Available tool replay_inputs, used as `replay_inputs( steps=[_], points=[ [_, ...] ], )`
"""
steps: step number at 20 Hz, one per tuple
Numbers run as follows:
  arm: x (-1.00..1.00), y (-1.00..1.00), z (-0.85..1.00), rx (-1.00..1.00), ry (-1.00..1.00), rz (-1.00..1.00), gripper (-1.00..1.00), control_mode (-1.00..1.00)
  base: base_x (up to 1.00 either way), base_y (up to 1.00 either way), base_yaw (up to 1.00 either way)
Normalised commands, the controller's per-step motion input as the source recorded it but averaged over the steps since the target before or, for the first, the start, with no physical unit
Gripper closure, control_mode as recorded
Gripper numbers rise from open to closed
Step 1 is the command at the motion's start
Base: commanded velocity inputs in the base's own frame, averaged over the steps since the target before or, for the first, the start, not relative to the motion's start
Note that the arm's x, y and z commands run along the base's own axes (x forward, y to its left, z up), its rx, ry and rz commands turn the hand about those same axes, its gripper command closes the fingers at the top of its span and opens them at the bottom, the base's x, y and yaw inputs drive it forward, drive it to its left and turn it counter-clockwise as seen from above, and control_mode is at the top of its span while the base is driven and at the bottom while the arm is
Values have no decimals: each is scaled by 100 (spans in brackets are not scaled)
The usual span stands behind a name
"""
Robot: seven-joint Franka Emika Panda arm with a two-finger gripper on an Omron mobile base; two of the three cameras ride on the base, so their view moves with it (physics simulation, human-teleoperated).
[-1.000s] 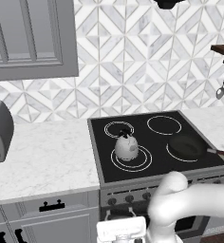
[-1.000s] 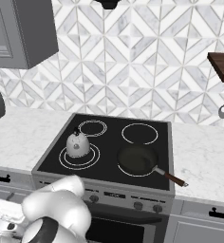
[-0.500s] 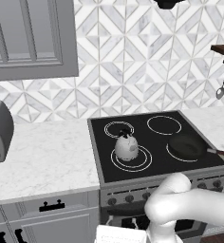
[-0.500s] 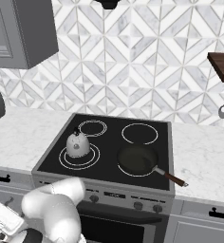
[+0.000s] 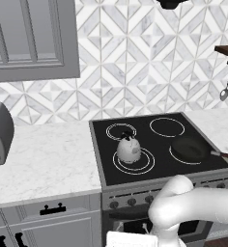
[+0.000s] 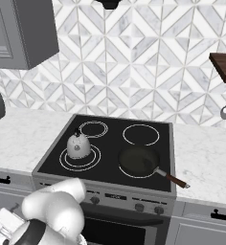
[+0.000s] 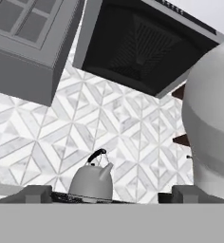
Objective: Pick the kettle from the counter and place it on a stove burner. Then turn the burner on.
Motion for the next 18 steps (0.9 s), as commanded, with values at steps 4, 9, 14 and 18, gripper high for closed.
replay_inputs(
  steps=[4,9,14,18],
  points=[
    [27,-3,0,0,0,8,-100,-100,0,0,0],
    [47,0,0,2,0,10,-100,-100,0,0,0],
    [35,0,0,3,0,11,-100,-100,0,0,0],
    [20,-6,-8,3,0,13,-100,-100,0,0,0]
  ],
)
